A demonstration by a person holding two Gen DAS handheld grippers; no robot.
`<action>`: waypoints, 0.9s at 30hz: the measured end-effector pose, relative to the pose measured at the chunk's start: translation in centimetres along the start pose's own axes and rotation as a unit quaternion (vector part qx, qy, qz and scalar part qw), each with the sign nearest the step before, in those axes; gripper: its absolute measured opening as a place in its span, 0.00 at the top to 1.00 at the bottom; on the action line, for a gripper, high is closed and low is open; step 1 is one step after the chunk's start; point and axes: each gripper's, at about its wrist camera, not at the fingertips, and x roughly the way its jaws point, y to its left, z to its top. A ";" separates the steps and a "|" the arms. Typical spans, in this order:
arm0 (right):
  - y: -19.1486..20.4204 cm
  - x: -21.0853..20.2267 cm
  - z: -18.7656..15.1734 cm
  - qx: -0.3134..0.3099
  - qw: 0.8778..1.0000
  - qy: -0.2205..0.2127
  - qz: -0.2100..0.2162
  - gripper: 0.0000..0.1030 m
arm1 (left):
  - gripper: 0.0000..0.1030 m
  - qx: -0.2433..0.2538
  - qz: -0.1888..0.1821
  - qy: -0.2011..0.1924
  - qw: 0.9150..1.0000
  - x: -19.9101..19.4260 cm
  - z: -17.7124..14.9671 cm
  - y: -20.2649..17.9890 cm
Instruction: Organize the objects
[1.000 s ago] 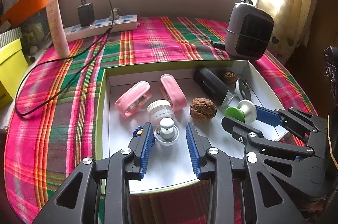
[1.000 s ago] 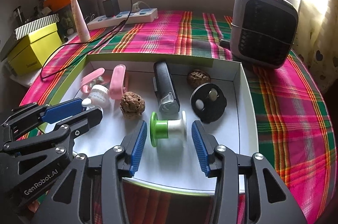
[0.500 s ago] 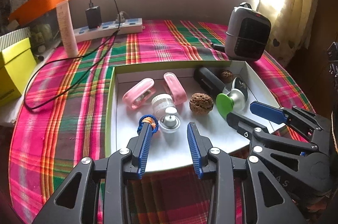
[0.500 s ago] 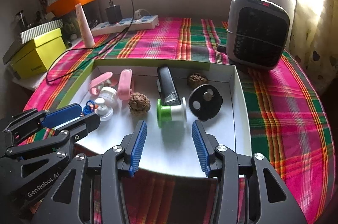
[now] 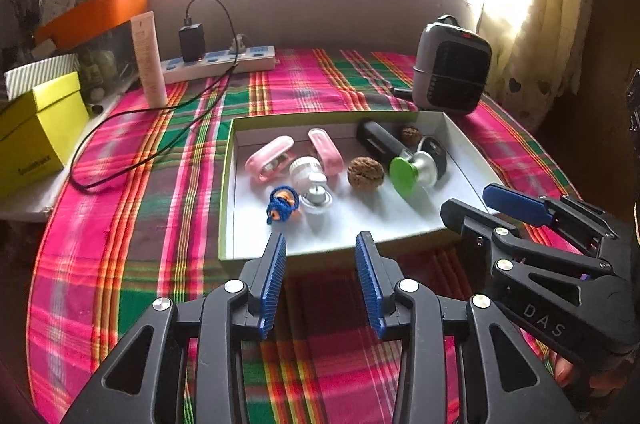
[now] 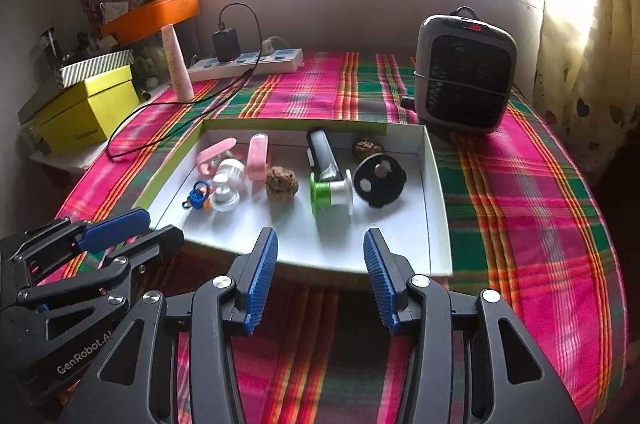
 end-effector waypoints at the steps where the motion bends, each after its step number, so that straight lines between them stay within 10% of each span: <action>1: 0.1 -0.2 -0.2 -0.001 1.000 0.000 -0.001 0.55 | 0.66 0.000 0.002 0.000 1.000 -0.2 -0.2 -0.1; 27: 0.0 -1.8 -7.3 0.009 0.999 0.049 -0.019 0.55 | 0.66 -0.014 0.013 0.044 0.999 -1.8 -7.5 -0.8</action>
